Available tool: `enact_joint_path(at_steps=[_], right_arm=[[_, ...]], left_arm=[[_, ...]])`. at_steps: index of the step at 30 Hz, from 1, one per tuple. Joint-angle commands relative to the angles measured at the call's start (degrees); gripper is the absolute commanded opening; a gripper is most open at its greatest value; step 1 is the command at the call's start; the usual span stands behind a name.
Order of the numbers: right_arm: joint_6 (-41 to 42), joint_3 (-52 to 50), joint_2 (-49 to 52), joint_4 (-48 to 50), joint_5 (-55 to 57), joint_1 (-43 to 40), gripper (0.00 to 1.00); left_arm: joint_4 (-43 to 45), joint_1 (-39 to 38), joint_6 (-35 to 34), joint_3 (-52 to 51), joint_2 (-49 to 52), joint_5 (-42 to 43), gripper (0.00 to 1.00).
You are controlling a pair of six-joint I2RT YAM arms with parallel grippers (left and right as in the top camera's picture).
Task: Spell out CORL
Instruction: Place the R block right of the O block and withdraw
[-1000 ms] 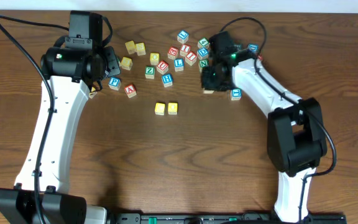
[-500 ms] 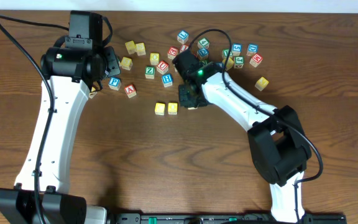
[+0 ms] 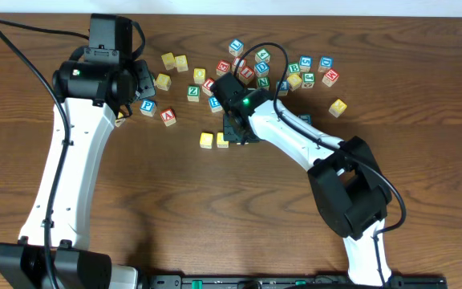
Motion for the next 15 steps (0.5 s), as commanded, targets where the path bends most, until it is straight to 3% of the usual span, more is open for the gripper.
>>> enact_joint_path(at_steps=[1, 6, 10, 15], right_arm=[[1.29, -0.44, 2.23, 0.04, 0.66, 0.50, 0.28], [1.44, -0.44, 2.62, 0.04, -0.46, 0.57, 0.30], [1.42, -0.44, 2.62, 0.02, -0.55, 0.57, 0.43], [1.29, 1.46, 2.27, -0.87, -0.50, -0.46, 0.48]], left_arm=[[-0.11, 0.09, 0.28, -0.28, -0.52, 0.31, 0.45], [-0.11, 0.09, 0.28, -0.28, -0.52, 0.31, 0.45], [-0.11, 0.09, 0.28, -0.28, -0.52, 0.31, 0.45], [-0.09, 0.09, 0.31, -0.28, -0.52, 0.31, 0.45]])
